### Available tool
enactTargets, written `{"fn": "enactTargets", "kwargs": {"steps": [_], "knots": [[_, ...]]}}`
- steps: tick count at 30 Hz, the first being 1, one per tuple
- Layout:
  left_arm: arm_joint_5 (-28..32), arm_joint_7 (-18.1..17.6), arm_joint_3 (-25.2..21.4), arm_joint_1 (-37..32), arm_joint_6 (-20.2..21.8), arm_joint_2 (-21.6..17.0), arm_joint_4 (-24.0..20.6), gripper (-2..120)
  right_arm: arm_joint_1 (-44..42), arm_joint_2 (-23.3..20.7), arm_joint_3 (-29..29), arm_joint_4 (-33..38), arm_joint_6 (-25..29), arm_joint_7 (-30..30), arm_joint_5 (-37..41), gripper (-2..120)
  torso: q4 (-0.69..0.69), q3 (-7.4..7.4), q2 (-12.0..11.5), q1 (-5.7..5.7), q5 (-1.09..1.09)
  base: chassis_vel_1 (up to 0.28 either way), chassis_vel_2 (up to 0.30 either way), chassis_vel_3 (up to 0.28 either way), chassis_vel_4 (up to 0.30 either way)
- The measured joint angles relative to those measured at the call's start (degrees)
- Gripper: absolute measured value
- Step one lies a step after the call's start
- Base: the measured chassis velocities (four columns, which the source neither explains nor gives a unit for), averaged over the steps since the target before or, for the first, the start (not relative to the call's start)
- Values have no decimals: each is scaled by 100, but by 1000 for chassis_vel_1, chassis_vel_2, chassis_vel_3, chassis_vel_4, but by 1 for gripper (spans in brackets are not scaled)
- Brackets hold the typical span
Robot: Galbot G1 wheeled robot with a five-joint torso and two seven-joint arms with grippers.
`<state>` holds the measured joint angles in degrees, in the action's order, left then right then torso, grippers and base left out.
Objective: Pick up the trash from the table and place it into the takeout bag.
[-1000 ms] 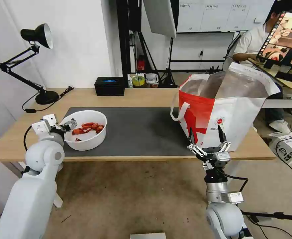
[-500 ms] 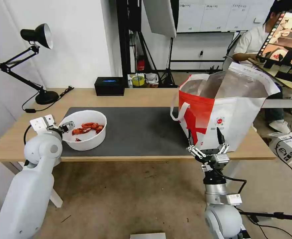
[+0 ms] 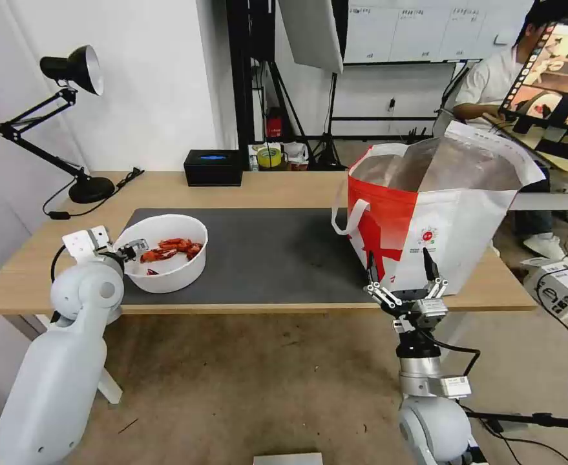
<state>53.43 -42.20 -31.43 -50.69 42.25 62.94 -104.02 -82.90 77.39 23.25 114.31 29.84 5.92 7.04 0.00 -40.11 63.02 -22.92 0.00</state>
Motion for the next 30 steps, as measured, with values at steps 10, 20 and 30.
{"fn": "enactTargets", "kwargs": {"steps": [10,20,30], "knots": [[59,31,-6,-16,-18,5,65,91,53,2,-25,15,60,10,5,100,1,0,0,0,1,0,0,0,0],[66,34,-8,-33,-19,76,17,56,72,-12,12,24,67,24,11,100,0,0,0,0,0,0,0,0,0],[73,41,-19,-51,-16,68,8,16,94,-61,5,31,59,129,12,100,0,0,0,0,0,0,0,0,0]]}}
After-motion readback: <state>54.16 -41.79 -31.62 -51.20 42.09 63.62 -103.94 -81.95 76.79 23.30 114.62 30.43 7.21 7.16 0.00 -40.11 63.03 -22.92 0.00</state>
